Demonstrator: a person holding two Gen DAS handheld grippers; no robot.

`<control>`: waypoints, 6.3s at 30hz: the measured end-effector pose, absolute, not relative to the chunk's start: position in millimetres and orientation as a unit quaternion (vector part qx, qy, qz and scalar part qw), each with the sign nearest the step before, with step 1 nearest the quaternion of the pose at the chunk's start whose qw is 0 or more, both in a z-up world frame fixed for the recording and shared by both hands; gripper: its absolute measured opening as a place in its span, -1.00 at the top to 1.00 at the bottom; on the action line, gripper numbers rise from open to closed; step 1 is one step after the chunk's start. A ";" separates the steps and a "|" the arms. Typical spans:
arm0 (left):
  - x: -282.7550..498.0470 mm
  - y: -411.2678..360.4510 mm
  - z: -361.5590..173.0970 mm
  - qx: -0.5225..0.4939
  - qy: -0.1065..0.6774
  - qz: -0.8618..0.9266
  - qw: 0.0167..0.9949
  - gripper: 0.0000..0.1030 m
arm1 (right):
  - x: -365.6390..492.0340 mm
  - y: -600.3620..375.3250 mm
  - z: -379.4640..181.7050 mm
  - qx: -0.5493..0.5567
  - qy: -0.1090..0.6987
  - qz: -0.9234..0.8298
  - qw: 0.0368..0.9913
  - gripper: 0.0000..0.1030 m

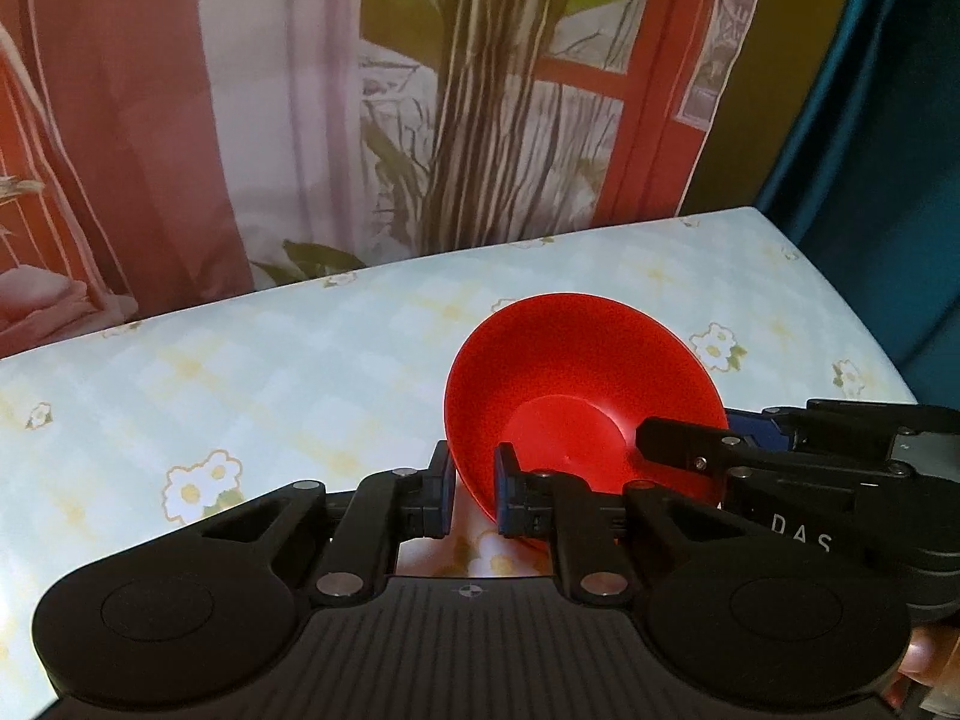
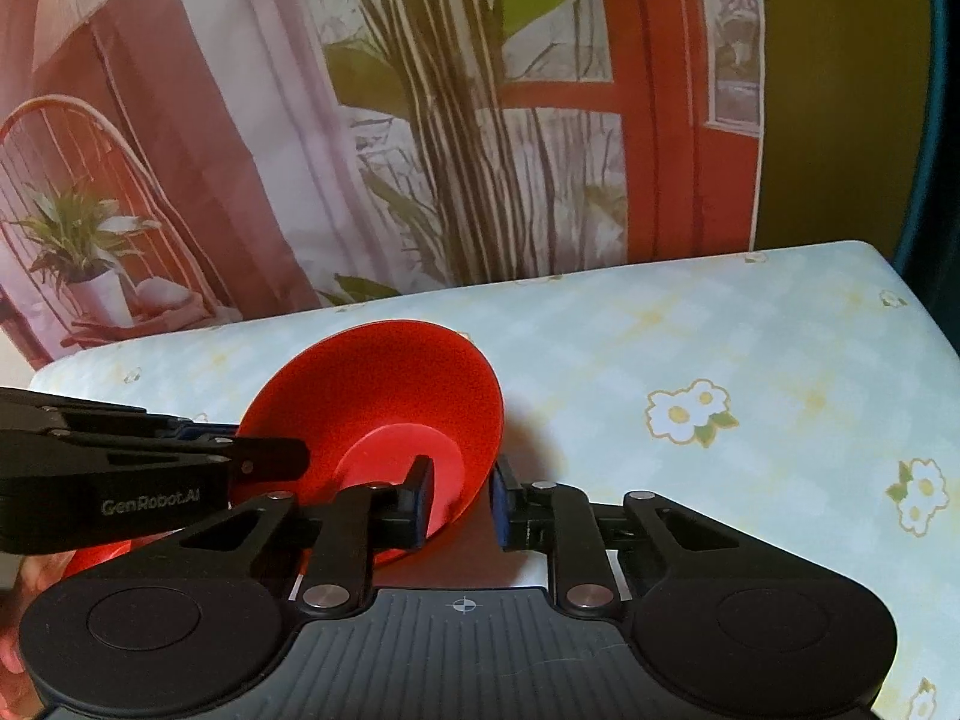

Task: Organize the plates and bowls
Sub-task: 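Close the left gripper on the rim of a red bowl, then lift the red bowl with the left gripper and lower it into another red bowl, then open the left gripper to release the nested red bowl, then move the left gripper to the remaining red bowl and grasp its rim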

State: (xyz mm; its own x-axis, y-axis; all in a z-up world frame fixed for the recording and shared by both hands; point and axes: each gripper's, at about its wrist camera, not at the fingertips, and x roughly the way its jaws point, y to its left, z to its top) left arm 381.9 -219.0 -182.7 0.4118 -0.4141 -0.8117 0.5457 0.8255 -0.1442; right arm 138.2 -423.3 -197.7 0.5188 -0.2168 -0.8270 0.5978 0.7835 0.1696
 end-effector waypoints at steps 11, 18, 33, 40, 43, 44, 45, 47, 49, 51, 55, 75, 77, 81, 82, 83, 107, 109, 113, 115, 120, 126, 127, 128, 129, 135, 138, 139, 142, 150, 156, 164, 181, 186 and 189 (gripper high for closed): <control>360.3 -200.9 -146.1 0.070 0.434 -0.287 0.851 0.72 | 136.6 -409.3 -164.7 0.212 0.409 -0.236 0.856 0.69; 343.5 -176.1 -123.1 0.060 0.417 -0.286 0.861 0.72 | 140.2 -387.4 -140.4 0.199 0.402 -0.228 0.864 0.69; 316.6 -98.2 -104.8 0.034 0.412 -0.260 0.873 0.71 | 164.2 -317.6 -118.5 0.170 0.414 -0.187 0.875 0.69; 312.7 -65.0 -114.6 0.021 0.426 -0.245 0.871 0.71 | 178.1 -289.8 -129.2 0.164 0.431 -0.165 0.872 0.69; 314.9 -55.0 -121.1 0.015 0.434 -0.239 0.869 0.71 | 184.1 -280.8 -134.7 0.161 0.438 -0.159 0.870 0.69; 315.1 -53.7 -122.9 0.014 0.436 -0.237 0.868 0.71 | 186.1 -278.4 -136.8 0.160 0.441 -0.157 0.869 0.69; 315.7 -53.2 -124.6 0.014 0.437 -0.237 0.868 0.71 | 187.8 -276.7 -138.7 0.159 0.443 -0.156 0.868 0.69; 315.7 -52.9 -127.8 0.015 0.440 -0.236 0.866 0.71 | 189.5 -274.2 -143.0 0.158 0.447 -0.154 0.867 0.69; 316.1 -53.2 -130.8 0.015 0.443 -0.235 0.865 0.71 | 190.1 -272.6 -148.0 0.154 0.452 -0.152 0.865 0.69; 316.7 -53.8 -134.6 0.017 0.446 -0.234 0.863 0.71 | 190.2 -270.9 -152.5 0.149 0.458 -0.151 0.863 0.69; 316.5 -53.1 -141.3 0.015 0.451 -0.232 0.862 0.70 | 190.8 -270.1 -159.2 0.147 0.464 -0.151 0.860 0.69; 320.2 -49.2 -150.1 0.021 0.461 -0.217 0.860 0.70 | 199.0 -262.1 -170.0 0.125 0.475 -0.140 0.860 0.68; 320.0 -49.1 -149.6 0.021 0.461 -0.214 0.861 0.70 | 199.0 -262.5 -168.9 0.122 0.473 -0.140 0.861 0.68; 319.5 -49.5 -148.7 0.021 0.458 -0.207 0.864 0.71 | 197.5 -264.4 -167.0 0.117 0.474 -0.147 0.860 0.65; 319.3 -49.4 -148.4 0.021 0.458 -0.206 0.864 0.71 | 196.7 -265.3 -166.7 0.117 0.474 -0.149 0.860 0.62; 319.2 -49.2 -147.8 0.020 0.458 -0.205 0.865 0.71 | 195.2 -266.3 -166.1 0.118 0.473 -0.150 0.860 0.61; 289.9 -77.1 -122.7 0.021 0.439 -0.222 0.870 0.70 | 151.3 -292.7 -147.2 0.112 0.455 -0.173 0.866 0.61; 285.1 -82.1 -122.2 0.020 0.439 -0.224 0.870 0.70 | 145.0 -298.1 -146.7 0.115 0.454 -0.178 0.866 0.61; 278.0 -90.4 -123.7 0.019 0.442 -0.231 0.866 0.70 | 132.4 -307.8 -146.3 0.119 0.451 -0.187 0.865 0.61; 274.4 -95.5 -124.2 0.022 0.444 -0.234 0.865 0.70 | 126.4 -312.6 -146.1 0.122 0.450 -0.191 0.864 0.61; 268.1 -107.0 -123.5 0.026 0.445 -0.243 0.862 0.70 | 110.6 -323.8 -146.5 0.130 0.445 -0.202 0.862 0.61; 265.0 -111.7 -125.8 0.021 0.453 -0.245 0.857 0.70 | 93.7 -334.4 -147.2 0.143 0.441 -0.213 0.860 0.61; 264.6 -111.8 -126.6 0.019 0.455 -0.245 0.856 0.70 | 91.3 -335.0 -147.4 0.144 0.440 -0.214 0.860 0.61; 264.7 -112.1 -126.8 0.019 0.456 -0.245 0.856 0.70 | 89.6 -336.5 -147.9 0.146 0.439 -0.215 0.860 0.61; 264.3 -112.2 -127.7 0.019 0.457 -0.245 0.855 0.70 | 88.1 -337.6 -148.6 0.148 0.439 -0.215 0.860 0.61; 264.0 -115.7 -131.2 0.022 0.463 -0.245 0.852 0.70 | 85.9 -340.2 -153.8 0.154 0.440 -0.215 0.858 0.60; 263.1 -118.4 -132.8 0.021 0.467 -0.248 0.848 0.70 | 87.2 -340.1 -156.4 0.154 0.442 -0.212 0.858 0.60; 262.2 -118.7 -133.4 0.020 0.469 -0.249 0.847 0.70 | 87.5 -340.0 -157.7 0.155 0.442 -0.212 0.858 0.60; 259.8 -119.6 -135.2 0.019 0.474 -0.250 0.844 0.70 | 88.0 -338.9 -159.3 0.157 0.441 -0.211 0.858 0.59; 256.4 -120.2 -140.9 0.011 0.488 -0.246 0.837 0.69 | 85.3 -339.5 -160.0 0.161 0.443 -0.205 0.858 0.58; 258.1 -117.5 -145.8 0.006 0.496 -0.238 0.835 0.68 | 84.8 -336.6 -165.8 0.167 0.449 -0.203 0.854 0.57; 258.0 -117.4 -146.0 0.001 0.497 -0.240 0.834 0.67 | 84.9 -334.6 -173.0 0.174 0.457 -0.197 0.850 0.60; 261.7 -104.9 -149.2 -0.041 0.508 -0.253 0.823 0.57 | 87.7 -330.7 -174.4 0.173 0.457 -0.189 0.852 0.85; 265.6 -104.1 -152.1 -0.062 0.515 -0.253 0.817 0.57 | 88.2 -329.6 -175.2 0.172 0.458 -0.188 0.851 0.86; 267.6 -107.3 -153.1 -0.071 0.516 -0.256 0.814 0.58 | 88.4 -329.6 -175.4 0.173 0.458 -0.188 0.851 0.86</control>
